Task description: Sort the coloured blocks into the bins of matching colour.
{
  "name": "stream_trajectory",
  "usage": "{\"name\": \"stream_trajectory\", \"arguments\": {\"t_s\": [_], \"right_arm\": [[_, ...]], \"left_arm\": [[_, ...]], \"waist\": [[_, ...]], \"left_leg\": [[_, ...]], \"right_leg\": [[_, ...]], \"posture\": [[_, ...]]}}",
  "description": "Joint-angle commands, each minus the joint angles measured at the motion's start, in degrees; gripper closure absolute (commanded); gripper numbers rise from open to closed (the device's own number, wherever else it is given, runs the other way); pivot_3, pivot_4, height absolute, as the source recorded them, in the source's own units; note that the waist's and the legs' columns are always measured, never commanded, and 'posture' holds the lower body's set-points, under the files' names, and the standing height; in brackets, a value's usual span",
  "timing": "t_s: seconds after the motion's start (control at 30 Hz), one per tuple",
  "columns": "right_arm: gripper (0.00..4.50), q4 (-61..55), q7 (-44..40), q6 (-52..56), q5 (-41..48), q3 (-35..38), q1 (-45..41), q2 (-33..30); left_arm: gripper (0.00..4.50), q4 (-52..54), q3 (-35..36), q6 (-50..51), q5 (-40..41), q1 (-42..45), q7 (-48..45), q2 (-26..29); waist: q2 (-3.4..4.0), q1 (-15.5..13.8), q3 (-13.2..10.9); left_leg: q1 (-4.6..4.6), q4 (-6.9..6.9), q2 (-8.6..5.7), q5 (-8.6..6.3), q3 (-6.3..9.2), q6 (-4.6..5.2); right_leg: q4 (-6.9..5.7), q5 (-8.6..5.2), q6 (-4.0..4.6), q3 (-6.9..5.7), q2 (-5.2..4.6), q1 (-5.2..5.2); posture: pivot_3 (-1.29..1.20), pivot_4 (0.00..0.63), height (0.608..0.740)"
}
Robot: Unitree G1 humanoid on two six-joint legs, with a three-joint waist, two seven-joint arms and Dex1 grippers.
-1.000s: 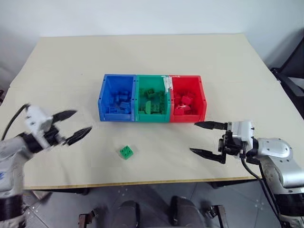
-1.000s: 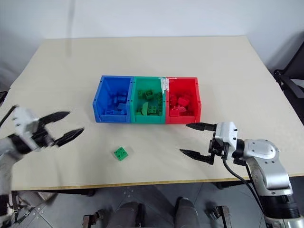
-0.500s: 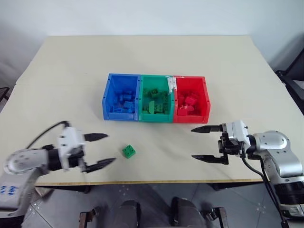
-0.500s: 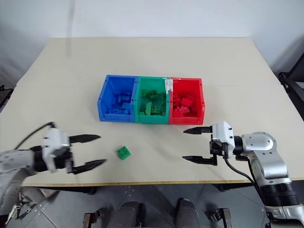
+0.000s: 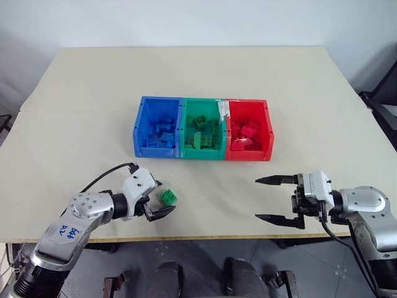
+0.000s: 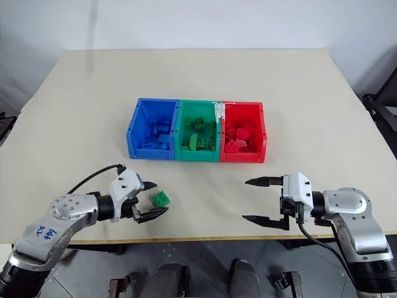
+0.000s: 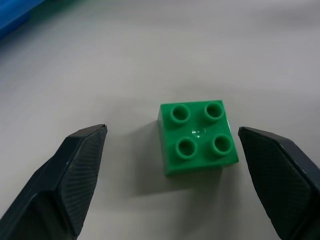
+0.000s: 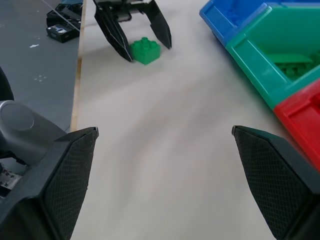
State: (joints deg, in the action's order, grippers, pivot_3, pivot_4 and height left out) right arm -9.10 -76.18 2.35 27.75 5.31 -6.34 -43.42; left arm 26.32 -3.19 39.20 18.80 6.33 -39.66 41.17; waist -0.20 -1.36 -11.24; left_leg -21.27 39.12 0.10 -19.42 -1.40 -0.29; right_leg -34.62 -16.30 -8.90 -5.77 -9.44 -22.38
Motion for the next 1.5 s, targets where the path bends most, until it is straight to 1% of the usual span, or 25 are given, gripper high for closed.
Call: {"name": "stream_trajectory", "arguments": {"t_s": [0.03, 0.13, 0.23, 0.27, 0.37, 0.43, 0.53, 0.6, 0.67, 0.73, 0.83, 0.9, 0.97, 1.1, 1.13, 1.17, 1.2, 1.27, 1.33, 1.37, 1.43, 1.5], "right_arm": [[0.00, -2.1, 0.9, -0.7, 0.7, 0.4, -0.4, 0.4], [0.00, -2.0, 1.1, -0.8, 0.7, 0.3, -0.5, 0.4], [0.00, -1.8, 1.1, -1.1, 0.6, 0.2, -0.4, 0.4], [0.00, -1.7, 1.1, -1.3, 0.5, 0.2, -0.3, 0.5], [0.00, -0.9, 0.6, -3.0, -0.6, -0.2, -0.1, 0.4], [0.00, -1.1, 1.7, -3.2, -0.5, 0.3, 0.3, 0.9], [0.00, -2.4, 6.9, -1.2, 1.9, 3.0, 1.3, 3.5], [0.00, -3.3, 13.4, -0.6, 3.2, 5.5, 2.0, 7.1], [0.00, -3.9, 18.7, -0.6, 3.1, 7.2, 2.4, 10.1], [0.00, -4.5, 24.9, -1.2, 1.9, 9.0, 2.9, 13.4], [0.00, -6.7, 29.0, -1.3, 1.2, 9.4, 4.3, 15.4], [0.00, -8.5, 29.7, -0.9, 0.8, 9.0, 5.5, 15.4], [0.00, -9.5, 30.2, -0.7, 0.7, 8.7, 6.2, 15.1], [0.00, -10.2, 30.0, -0.3, 0.5, 8.0, 6.7, 14.1], [0.00, -10.2, 29.7, -0.2, 0.5, 7.8, 6.6, 13.9], [0.00, -10.2, 29.2, -0.1, 0.7, 7.6, 6.4, 13.5], [0.00, -10.0, 28.2, -0.1, 0.6, 7.2, 6.1, 12.9], [0.00, -8.7, 25.4, 0.2, 0.9, 6.2, 4.9, 11.2], [0.00, -6.3, 21.6, 0.0, 0.6, 5.0, 3.2, 8.8], [0.00, -5.1, 20.1, -0.1, 0.8, 4.6, 2.4, 8.0], [0.00, -1.1, 15.7, -1.1, 0.0, 3.3, -0.3, 5.7], [0.00, 1.7, 13.0, -2.1, -0.6, 2.6, -2.1, 4.5]], "left_arm": [[0.92, 0.2, 0.6, -0.7, 1.5, 0.6, -0.4, -1.8], [1.87, -0.6, 0.0, -1.1, -0.5, -0.1, -2.1, 0.7], [2.88, -1.1, 0.2, -1.8, -0.4, 0.5, -2.9, 1.4], [3.02, -1.3, 0.4, -2.2, -0.4, 1.1, -3.2, 1.4], [3.02, -1.8, 0.9, -3.2, 0.8, 4.2, -4.6, 0.8], [3.02, -2.5, 1.1, -4.4, 1.8, 8.2, -5.8, -0.4], [3.02, -6.6, 1.2, -6.5, 2.8, 17.5, -5.1, -5.0], [3.02, -12.7, -0.2, -9.4, 0.6, 24.2, -3.6, -8.7], [3.02, -18.0, -1.5, -12.7, -1.9, 28.3, -3.1, -11.1], [3.02, -28.3, -3.4, -18.2, -5.4, 35.1, -1.0, -15.3], [3.02, -40.9, -5.1, -24.9, -10.2, 42.1, 1.4, -19.1], [2.30, -46.9, -4.6, -27.6, -10.6, 44.7, 1.4, -21.2], [1.75, -49.0, -4.9, -29.7, -11.0, 45.5, 0.1, -21.8], [0.48, -47.0, -3.8, -30.1, -10.6, 43.8, -1.2, -21.3], [0.19, -45.4, -3.7, -30.4, -10.6, 42.6, -2.1, -20.4], [0.02, -43.4, -3.4, -30.3, -10.2, 41.3, -3.2, -19.4], [0.02, -40.8, -2.6, -30.0, -9.4, 39.4, -4.3, -17.9], [0.02, -33.4, -0.2, -29.8, -6.4, 33.5, -8.7, -13.4], [0.02, -26.7, 3.3, -29.3, -2.8, 26.1, -13.0, -8.2], [0.02, -24.2, 4.7, -29.1, -1.2, 23.0, -14.6, -6.3], [0.02, -19.6, 10.3, -29.8, 1.6, 13.4, -18.1, -1.4], [0.02, -17.2, 13.5, -29.5, 3.5, 8.0, -19.1, 1.0]], "waist": [[-0.01, -0.1, 0.0], [-0.01, 0.0, 0.0], [0.00, 0.0, 0.0], [0.00, 0.0, 0.0], [-0.01, -0.2, 0.0], [-0.01, -0.2, 0.0], [-0.02, -0.4, 0.0], [-0.02, -0.5, 0.0], [-0.06, -0.4, 0.0], [-0.05, 0.4, 0.0], [-0.10, -0.6, 0.0], [-0.10, -0.4, 0.0], [-0.10, -0.2, 0.0], [-0.10, 0.2, 0.0], [-0.09, 0.2, 0.0], [-0.09, 0.3, 0.0], [-0.09, 0.3, 0.0], [-0.09, 0.8, 0.0], [-0.06, 1.4, 0.0], [-0.07, 1.4, 0.0], [-0.06, 1.7, 0.0], [-0.04, 1.3, 0.0]], "left_leg": [[0.00, 0.01, 0.00, 0.00, 0.00, 0.00], [0.00, 0.02, 0.00, 0.00, 0.02, 0.00], [0.00, 0.01, 0.00, 0.00, 0.00, 0.00], [0.00, 0.01, 0.00, 0.00, 0.00, 0.00], [0.00, 0.01, 0.00, 0.00, 0.01, 0.00], [-0.01, 0.03, -0.02, 0.00, 0.02, 0.00], [-0.03, 0.06, -0.02, 0.01, 0.06, 0.00], [-0.03, 0.08, -0.05, 0.02, 0.06, 0.00], [-0.03, 0.09, -0.06, 0.03, 0.05, -0.02], [-0.01, 0.05, -0.07, 0.03, 0.00, -0.02], [-0.13, 0.09, -0.09, 0.08, 0.01, 0.00], [-0.13, 0.09, -0.12, 0.08, -0.01, 0.02], [-0.13, 0.03, -0.12, 0.07, -0.02, 0.04], [-0.15, -0.03, -0.10, 0.06, -0.06, 0.05], [-0.15, -0.03, -0.09, 0.06, -0.06, 0.05], [-0.14, -0.03, -0.09, 0.06, -0.06, 0.05], [-0.12, -0.02, -0.08, 0.06, -0.07, 0.05], [-0.12, -0.02, -0.07, 0.06, -0.07, 0.05], [-0.07, -0.05, -0.03, 0.06, -0.08, 0.04], [-0.06, -0.06, -0.01, 0.06, -0.07, 0.04], [-0.05, -0.04, 0.02, 0.05, -0.05, 0.03], [0.00, -0.05, 0.04, 0.01, -0.12, 0.07]], "right_leg": [[0.00, 0.00, 0.00, 0.00, 0.00, 0.00], [-0.01, 0.00, 0.00, 0.00, 0.00, 0.00], [0.00, 0.00, 0.00, 0.00, 0.00, 0.00], [0.01, 0.00, 0.00, 0.00, 0.00, 0.00], [-0.01, 0.00, 0.00, -0.01, 0.00, 0.00], [0.00, 0.00, 0.00, -0.01, 0.00, 0.02], [-0.03, 0.00, -0.01, -0.04, 0.00, 0.02], [-0.06, 0.01, -0.02, -0.04, -0.01, 0.03], [-0.04, 0.01, -0.02, -0.06, 0.00, 0.03], [-0.03, 0.01, -0.02, -0.01, -0.01, 0.00], [-0.04, 0.02, -0.05, -0.08, 0.01, -0.04], [0.02, 0.04, -0.09, -0.04, 0.00, -0.04], [0.03, 0.04, -0.08, -0.05, 0.00, -0.05], [0.06, 0.04, -0.08, -0.05, 0.01, -0.12], [0.06, 0.04, -0.08, -0.05, 0.01, -0.12], [0.05, 0.04, -0.08, -0.05, 0.01, -0.12], [0.05, 0.04, -0.08, -0.04, 0.01, -0.12], [0.03, 0.04, -0.08, -0.02, 0.01, -0.12], [0.02, 0.03, -0.06, 0.01, 0.01, -0.12], [0.02, 0.02, -0.04, -0.02, 0.01, -0.10], [0.04, 0.02, -0.03, -0.05, 0.02, -0.09], [0.05, 0.02, -0.03, 0.02, 0.01, -0.07]], "posture": [[0.00, 0.150, 0.740], [0.00, 0.150, 0.740], [0.00, 0.150, 0.740], [0.00, 0.150, 0.740], [0.00, 0.150, 0.740], [0.00, 0.150, 0.740], [0.00, 0.150, 0.740], [0.00, 0.150, 0.740], [0.00, 0.150, 0.740], [0.00, 0.150, 0.740], [0.00, 0.150, 0.740], [0.00, 0.150, 0.740], [0.00, 0.150, 0.740], [0.00, 0.150, 0.740], [0.00, 0.150, 0.740], [0.00, 0.150, 0.740], [0.00, 0.150, 0.740], [0.00, 0.150, 0.740], [0.00, 0.150, 0.740], [0.00, 0.150, 0.740], [0.00, 0.150, 0.740], [0.00, 0.150, 0.740]]}}
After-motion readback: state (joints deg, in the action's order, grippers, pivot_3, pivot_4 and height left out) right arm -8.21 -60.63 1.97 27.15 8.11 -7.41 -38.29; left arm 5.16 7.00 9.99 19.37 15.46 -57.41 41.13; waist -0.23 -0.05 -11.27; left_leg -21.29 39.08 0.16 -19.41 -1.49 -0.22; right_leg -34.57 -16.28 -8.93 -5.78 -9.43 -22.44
